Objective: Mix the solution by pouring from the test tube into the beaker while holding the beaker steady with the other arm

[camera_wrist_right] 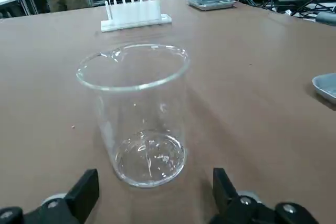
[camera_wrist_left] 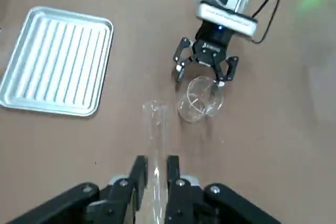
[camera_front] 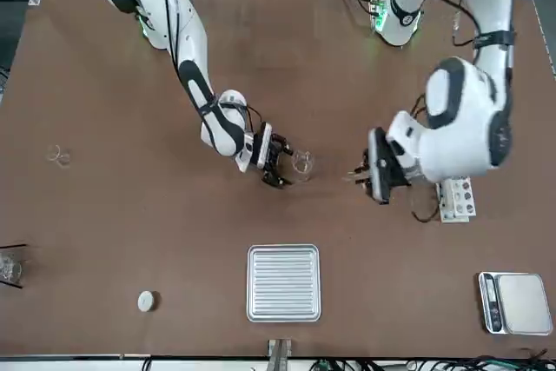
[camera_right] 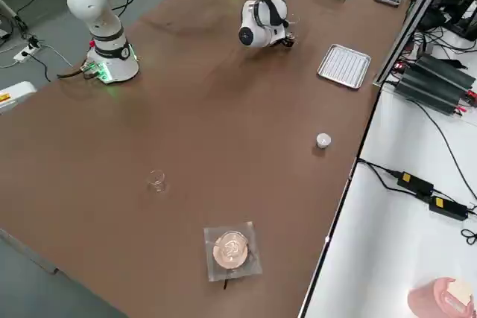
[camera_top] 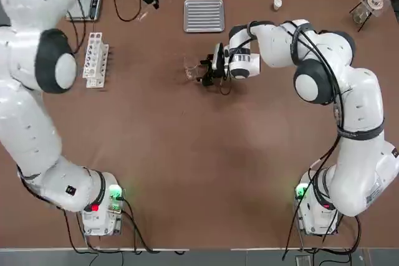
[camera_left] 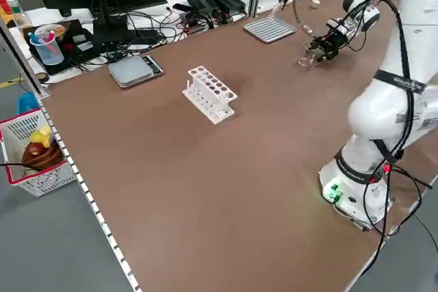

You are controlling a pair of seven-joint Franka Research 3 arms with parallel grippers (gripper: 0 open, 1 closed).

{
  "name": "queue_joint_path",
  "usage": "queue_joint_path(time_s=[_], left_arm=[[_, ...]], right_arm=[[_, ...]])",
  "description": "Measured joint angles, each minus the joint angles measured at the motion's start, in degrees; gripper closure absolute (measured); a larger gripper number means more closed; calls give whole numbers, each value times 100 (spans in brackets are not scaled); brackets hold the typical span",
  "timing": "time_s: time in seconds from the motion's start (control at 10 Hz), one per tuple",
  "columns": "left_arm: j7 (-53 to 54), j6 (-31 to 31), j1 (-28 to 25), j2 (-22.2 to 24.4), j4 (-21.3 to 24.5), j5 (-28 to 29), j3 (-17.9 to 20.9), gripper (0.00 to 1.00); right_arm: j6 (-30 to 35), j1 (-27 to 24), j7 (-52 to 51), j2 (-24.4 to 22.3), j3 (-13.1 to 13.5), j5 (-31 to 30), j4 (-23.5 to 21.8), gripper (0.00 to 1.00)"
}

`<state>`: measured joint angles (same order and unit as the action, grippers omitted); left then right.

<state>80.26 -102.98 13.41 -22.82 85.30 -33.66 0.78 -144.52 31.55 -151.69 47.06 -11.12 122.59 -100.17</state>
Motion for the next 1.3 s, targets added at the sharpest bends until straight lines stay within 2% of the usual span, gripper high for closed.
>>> queue_joint_path(time_s=[0.2,0.3,0.5,0.7,0.9,1.2,1.3], left_arm=[[489,265,-1974,-8,32,-5,-1639,79],[738,523,-2840,-39,50,-5,-2273,79],[1346,1017,-4159,-230,73,-20,-3190,79],[1939,1347,-5169,-643,97,-120,-3985,79],[2641,1757,-5797,-1058,99,-159,-4347,79],[3600,2624,-6496,-1434,87,-284,-4400,79],[3857,2940,-6729,-1493,82,-302,-4406,79]], right_arm=[[1,-72,0,-29,-14,0,-15,0],[1,-113,0,-46,-19,0,-22,0],[2,-210,0,-139,-31,0,-80,0],[2,-342,0,-355,-49,0,-216,0],[-1,-510,-2,-635,-57,-37,-400,0],[-147,-654,-8,-991,-63,-246,-598,0],[-258,-683,62,-1063,-63,-497,-605,0]])
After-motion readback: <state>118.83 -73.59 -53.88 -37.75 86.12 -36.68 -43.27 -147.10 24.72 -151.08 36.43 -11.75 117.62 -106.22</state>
